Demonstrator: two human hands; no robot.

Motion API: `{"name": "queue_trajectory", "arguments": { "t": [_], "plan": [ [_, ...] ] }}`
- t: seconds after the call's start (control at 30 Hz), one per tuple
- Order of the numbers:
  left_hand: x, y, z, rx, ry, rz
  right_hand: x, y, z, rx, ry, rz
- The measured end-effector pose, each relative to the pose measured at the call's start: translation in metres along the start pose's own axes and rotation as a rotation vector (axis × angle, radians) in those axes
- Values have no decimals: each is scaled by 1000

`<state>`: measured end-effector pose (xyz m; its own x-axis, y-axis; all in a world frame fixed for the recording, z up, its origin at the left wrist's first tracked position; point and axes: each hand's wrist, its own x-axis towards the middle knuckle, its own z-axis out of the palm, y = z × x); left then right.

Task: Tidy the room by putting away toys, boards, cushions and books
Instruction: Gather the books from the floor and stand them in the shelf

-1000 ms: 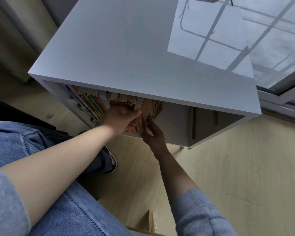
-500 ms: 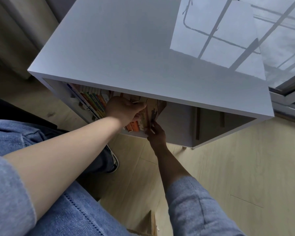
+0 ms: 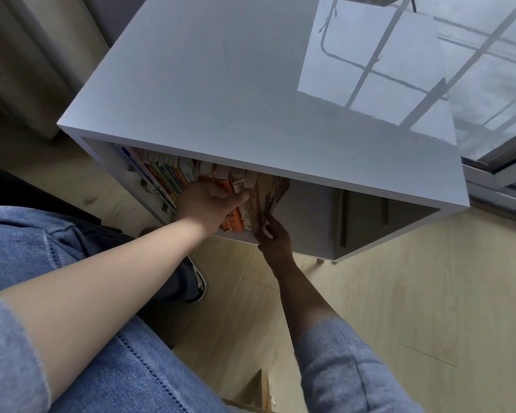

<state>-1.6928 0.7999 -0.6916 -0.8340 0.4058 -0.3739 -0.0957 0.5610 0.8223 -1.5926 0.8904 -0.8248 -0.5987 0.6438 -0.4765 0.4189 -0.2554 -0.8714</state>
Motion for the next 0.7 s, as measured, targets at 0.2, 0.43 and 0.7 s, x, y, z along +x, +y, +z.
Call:
{"name": "queue_trajectory", "arguments": {
  "t": [0.2, 0.43, 0.7],
  "plan": [
    [-20, 0, -12, -5, 19, -58, -39, -15, -17, -39, -30, -109],
    [-71, 18, -41, 12, -14, 111, -100, -48, -32, -95, -57, -210],
    [-108, 60, -114, -212, 56, 245, -171, -157, -31, -23, -135, -433]
  ]
}}
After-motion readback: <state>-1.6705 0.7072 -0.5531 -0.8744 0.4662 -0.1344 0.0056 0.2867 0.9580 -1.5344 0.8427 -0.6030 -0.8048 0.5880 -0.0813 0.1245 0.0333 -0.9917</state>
